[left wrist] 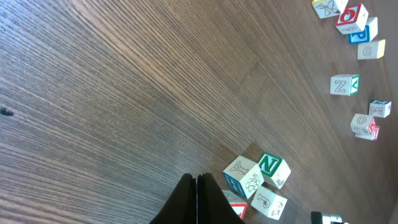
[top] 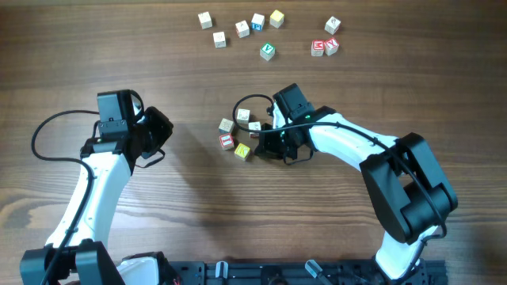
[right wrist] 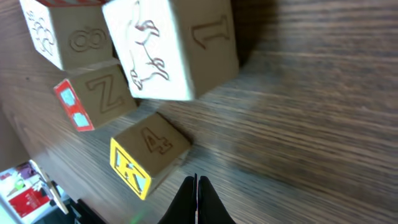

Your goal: Form a circle

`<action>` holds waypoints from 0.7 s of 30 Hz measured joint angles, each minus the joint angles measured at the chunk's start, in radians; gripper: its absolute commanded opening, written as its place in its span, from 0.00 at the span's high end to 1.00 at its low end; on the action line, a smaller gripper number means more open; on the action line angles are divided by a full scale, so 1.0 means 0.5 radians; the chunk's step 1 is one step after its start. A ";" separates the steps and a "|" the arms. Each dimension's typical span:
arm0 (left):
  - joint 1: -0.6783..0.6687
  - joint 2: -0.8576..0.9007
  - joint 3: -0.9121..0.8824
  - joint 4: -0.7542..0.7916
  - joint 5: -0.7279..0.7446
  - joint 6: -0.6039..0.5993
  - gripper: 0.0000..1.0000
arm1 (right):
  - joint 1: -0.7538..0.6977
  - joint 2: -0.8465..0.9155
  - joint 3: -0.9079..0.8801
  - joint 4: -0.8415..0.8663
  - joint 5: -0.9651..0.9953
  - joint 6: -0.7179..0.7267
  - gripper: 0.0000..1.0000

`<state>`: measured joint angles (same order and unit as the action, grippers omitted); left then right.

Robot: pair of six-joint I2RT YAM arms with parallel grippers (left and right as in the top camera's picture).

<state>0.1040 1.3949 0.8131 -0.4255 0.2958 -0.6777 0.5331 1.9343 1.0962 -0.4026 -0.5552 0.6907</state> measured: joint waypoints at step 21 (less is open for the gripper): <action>0.000 0.000 0.000 -0.003 0.000 0.000 0.95 | 0.024 0.000 0.000 0.157 -0.095 0.000 0.96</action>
<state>0.1040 1.3949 0.8131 -0.4271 0.2958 -0.6777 0.5453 1.9343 1.0962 -0.3241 -0.6029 0.6907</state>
